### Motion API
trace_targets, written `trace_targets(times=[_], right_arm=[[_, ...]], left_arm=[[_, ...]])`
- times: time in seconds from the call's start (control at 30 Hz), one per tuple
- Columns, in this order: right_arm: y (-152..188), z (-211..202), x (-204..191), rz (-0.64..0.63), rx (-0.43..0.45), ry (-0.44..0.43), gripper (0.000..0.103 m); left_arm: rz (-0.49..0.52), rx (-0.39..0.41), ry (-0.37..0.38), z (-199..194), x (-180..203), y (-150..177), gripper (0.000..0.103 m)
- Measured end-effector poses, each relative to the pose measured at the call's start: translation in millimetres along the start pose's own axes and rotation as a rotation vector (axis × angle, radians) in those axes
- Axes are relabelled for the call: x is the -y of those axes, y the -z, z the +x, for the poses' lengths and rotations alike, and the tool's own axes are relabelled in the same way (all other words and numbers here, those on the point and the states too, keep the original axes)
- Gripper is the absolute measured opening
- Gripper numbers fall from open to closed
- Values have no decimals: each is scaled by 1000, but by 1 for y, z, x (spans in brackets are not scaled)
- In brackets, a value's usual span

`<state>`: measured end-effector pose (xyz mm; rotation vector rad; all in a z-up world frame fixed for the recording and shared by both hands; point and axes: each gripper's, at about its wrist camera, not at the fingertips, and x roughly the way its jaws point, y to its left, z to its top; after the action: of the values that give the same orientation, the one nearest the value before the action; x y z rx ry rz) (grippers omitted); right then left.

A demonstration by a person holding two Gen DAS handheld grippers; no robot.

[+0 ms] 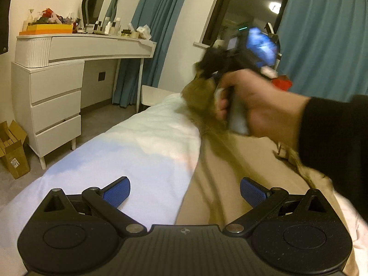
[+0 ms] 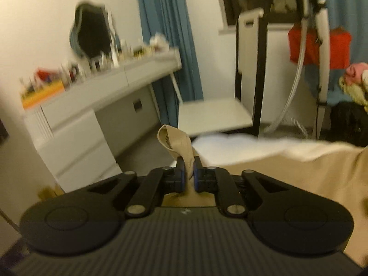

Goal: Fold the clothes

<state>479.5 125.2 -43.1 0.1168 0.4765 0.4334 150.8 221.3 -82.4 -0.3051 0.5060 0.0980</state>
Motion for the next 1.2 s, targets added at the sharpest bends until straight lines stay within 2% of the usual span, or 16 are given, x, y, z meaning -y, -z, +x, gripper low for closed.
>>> trace_targets(times=[0.07,0.23,0.4,0.53,0.63,0.73,0.8,0.87,0.9,0.93,0.97,1.1,1.2], right_arm=[[-15,-29,18,20,54,-2,8],[-37,-98,93,135,180,44,8],[-15,-138,194,296,245,170,8],[27,-135,258,361,222,270,8],[56,-120,291,391,171,312,8],[74,-113,303,427,132,307,11],[70,-110,297,364,103,317,13],[64,-111,288,303,73,318,29],[61,-113,282,274,57,314,61],[59,-120,274,259,55,303,88],[56,-127,266,245,53,291,93],[48,-173,227,186,61,270,91],[48,-222,198,150,89,245,91]], left_arm=[[-1,7,14,-2,4,0,102],[-15,30,83,-16,15,1,103],[10,41,147,-24,27,10,103],[6,12,174,-10,40,19,103],[55,-22,163,7,57,28,103],[100,-61,157,23,67,35,102],[129,-70,155,30,72,38,102],[147,-69,154,33,75,41,102],[148,-68,157,35,76,41,102],[149,-67,161,36,77,41,102],[150,-66,165,36,77,41,102],[154,-49,178,23,83,41,102],[163,-27,194,10,88,39,102]])
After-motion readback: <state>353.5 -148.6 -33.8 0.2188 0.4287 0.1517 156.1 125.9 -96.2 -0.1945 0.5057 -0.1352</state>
